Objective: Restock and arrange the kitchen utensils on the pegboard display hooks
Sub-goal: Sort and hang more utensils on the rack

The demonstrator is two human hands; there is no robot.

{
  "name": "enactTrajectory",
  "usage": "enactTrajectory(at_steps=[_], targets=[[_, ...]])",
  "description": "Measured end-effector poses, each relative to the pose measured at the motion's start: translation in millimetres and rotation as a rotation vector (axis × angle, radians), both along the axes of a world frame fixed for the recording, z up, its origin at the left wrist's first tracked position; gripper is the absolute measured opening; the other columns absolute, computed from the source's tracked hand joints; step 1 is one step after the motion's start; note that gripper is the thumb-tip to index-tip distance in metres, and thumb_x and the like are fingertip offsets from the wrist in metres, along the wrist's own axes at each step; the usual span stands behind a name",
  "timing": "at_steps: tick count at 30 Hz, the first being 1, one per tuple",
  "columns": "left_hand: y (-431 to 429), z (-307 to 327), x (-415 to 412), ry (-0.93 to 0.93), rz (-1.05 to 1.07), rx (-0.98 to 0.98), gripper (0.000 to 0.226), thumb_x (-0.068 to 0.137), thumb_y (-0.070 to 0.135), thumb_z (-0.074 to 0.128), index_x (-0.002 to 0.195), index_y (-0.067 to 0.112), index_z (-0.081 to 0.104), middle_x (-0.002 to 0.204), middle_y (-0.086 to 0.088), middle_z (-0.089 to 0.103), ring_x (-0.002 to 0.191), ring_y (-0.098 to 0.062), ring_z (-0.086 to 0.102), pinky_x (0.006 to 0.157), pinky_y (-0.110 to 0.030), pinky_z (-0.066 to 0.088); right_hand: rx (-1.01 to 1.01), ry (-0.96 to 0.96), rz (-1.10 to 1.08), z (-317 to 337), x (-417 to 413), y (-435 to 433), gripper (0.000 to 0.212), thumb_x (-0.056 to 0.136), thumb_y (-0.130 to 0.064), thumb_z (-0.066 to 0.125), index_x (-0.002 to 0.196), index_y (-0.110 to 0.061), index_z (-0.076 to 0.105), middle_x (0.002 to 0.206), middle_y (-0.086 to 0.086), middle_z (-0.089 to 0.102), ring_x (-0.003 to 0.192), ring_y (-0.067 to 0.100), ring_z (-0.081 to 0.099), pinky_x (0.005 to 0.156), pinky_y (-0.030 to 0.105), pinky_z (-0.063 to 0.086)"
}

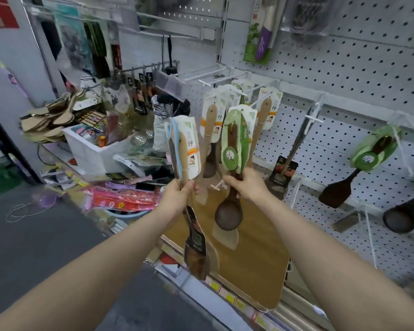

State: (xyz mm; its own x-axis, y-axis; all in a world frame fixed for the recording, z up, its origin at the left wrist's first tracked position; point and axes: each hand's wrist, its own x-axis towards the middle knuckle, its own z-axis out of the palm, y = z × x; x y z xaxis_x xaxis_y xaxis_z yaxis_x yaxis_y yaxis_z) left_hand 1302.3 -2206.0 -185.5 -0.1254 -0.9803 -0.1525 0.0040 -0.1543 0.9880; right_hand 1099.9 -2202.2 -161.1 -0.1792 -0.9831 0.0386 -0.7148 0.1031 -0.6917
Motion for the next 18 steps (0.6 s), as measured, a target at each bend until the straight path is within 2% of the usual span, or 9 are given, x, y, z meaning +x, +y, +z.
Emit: enactTrajectory(at_steps=[2,5,8,13,16,18], targets=[[-3,-1,20,0.073,0.019,0.05,0.02,0.099,0.021,0.051,0.112,0.006,0.056,0.083,0.001,0.069,0.083,-0.014,0.066,0.096,-0.041,0.05,0.004,0.075,0.035,3,16,8,0.023,0.092,-0.039,0.064,0.092,-0.017,0.058,0.07,-0.002,0.062,0.049,0.012,0.059,0.05,0.026,0.047],[-7,2,53,0.1,0.019,0.079,0.016,0.098,0.022,0.054,0.106,0.009,0.057,0.081,0.003,0.071,0.081,-0.014,0.068,0.096,-0.044,0.05,0.017,0.216,0.113,6,44,14,0.035,0.092,-0.044,0.063,0.1,-0.011,0.061,0.091,0.006,0.066,0.083,0.023,0.062,0.071,0.035,0.051],[-13,2,88,0.099,0.044,0.071,0.018,0.097,0.023,0.056,0.106,0.008,0.058,0.079,0.003,0.072,0.081,-0.016,0.068,0.094,-0.045,0.05,0.005,0.208,0.174,7,80,12,0.039,0.091,-0.043,0.065,0.114,-0.012,0.062,0.109,0.009,0.068,0.1,0.028,0.061,0.085,0.04,0.052],[-16,12,152,0.037,0.159,0.023,0.015,0.1,0.019,0.05,0.101,0.007,0.059,0.083,-0.001,0.069,0.078,-0.015,0.065,0.074,-0.03,0.054,-0.043,0.091,0.32,21,155,-6,0.036,0.09,-0.035,0.07,0.117,-0.017,0.056,0.114,-0.001,0.065,0.102,0.019,0.061,0.086,0.034,0.049],[-24,11,201,-0.011,0.238,0.023,0.023,0.1,0.022,0.05,0.104,0.002,0.061,0.08,0.0,0.07,0.079,-0.015,0.066,0.081,-0.036,0.054,-0.033,0.0,0.424,26,203,-21,0.025,0.089,-0.03,0.071,0.108,-0.021,0.058,0.108,-0.001,0.07,0.1,0.018,0.066,0.091,0.036,0.052],[-28,13,234,-0.044,0.272,0.034,0.027,0.1,0.024,0.05,0.106,0.0,0.061,0.079,-0.001,0.069,0.076,-0.016,0.065,0.074,-0.033,0.054,-0.011,-0.031,0.484,27,236,-30,0.025,0.087,-0.031,0.072,0.106,-0.019,0.06,0.102,-0.007,0.07,0.094,0.009,0.066,0.086,0.026,0.052]])
